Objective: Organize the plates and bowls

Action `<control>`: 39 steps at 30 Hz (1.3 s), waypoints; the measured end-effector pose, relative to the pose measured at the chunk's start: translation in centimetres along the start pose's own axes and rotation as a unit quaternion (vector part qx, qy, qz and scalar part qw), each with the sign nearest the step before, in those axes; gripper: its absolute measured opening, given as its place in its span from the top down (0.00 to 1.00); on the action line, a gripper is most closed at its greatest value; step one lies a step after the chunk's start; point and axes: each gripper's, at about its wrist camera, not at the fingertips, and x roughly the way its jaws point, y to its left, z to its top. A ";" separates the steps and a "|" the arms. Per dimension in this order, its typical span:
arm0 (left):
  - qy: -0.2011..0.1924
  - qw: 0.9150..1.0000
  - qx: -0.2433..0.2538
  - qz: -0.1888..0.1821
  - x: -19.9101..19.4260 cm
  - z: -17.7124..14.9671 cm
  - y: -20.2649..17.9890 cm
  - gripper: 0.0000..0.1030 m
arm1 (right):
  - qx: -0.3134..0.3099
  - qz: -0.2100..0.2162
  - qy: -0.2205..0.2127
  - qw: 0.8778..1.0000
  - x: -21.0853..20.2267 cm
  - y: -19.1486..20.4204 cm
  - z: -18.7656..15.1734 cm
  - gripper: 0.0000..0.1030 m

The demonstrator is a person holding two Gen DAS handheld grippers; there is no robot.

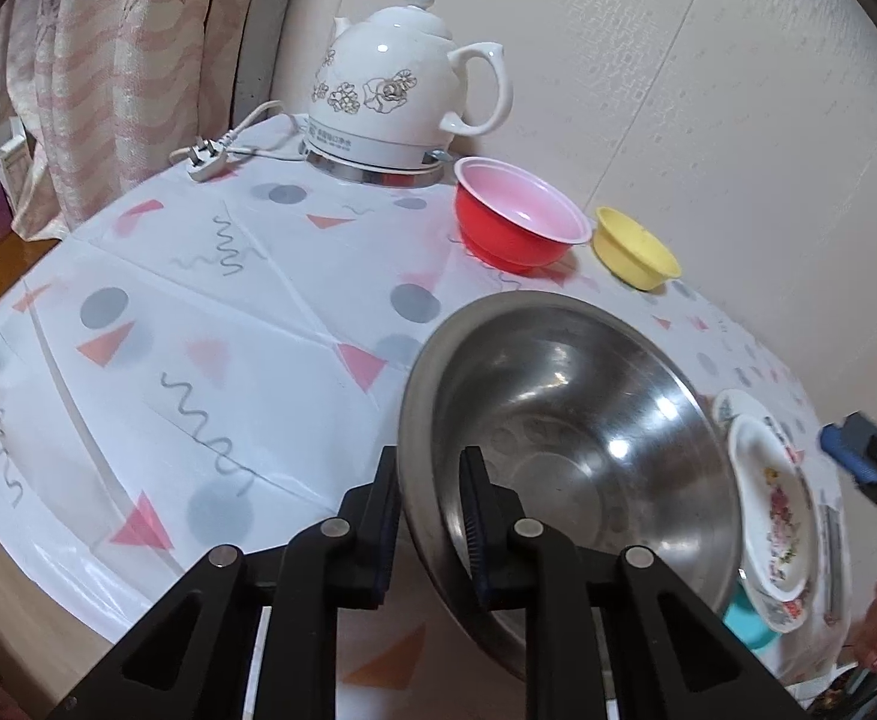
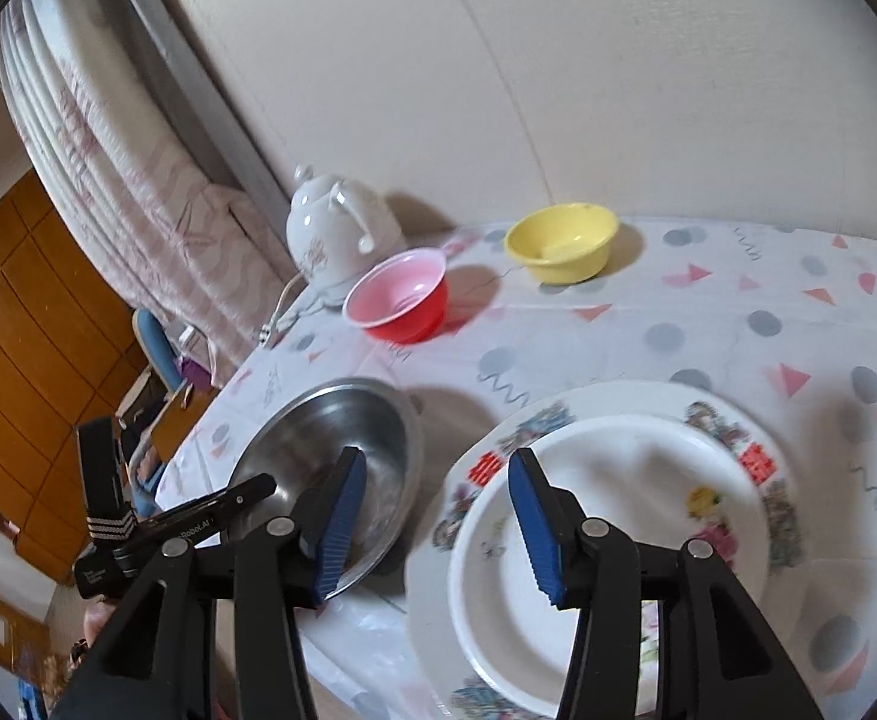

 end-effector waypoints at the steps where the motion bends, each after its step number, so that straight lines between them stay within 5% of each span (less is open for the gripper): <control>1: 0.000 1.000 0.001 0.002 0.1 0.1 0.0 0.82 | 0.004 -0.008 -0.006 1.000 -0.3 -0.5 0.2 0.51; 15: -0.001 1.000 -0.012 0.024 -1.5 1.6 0.0 0.77 | 0.061 -0.079 -0.031 0.994 -2.0 -8.7 2.7 0.46; 25: 0.012 0.999 0.038 0.012 -2.1 4.7 -5.2 0.72 | 0.067 -0.099 -0.018 0.993 -0.4 -10.9 3.9 0.46; 31: 0.049 0.995 0.009 -0.091 -1.1 9.5 -8.6 0.72 | 0.058 -0.104 -0.009 0.993 1.1 -11.7 7.5 0.46; 39: 0.007 0.994 0.043 -0.097 3.0 14.2 -15.3 0.72 | 0.088 -0.092 0.025 0.992 4.9 -13.6 13.4 0.46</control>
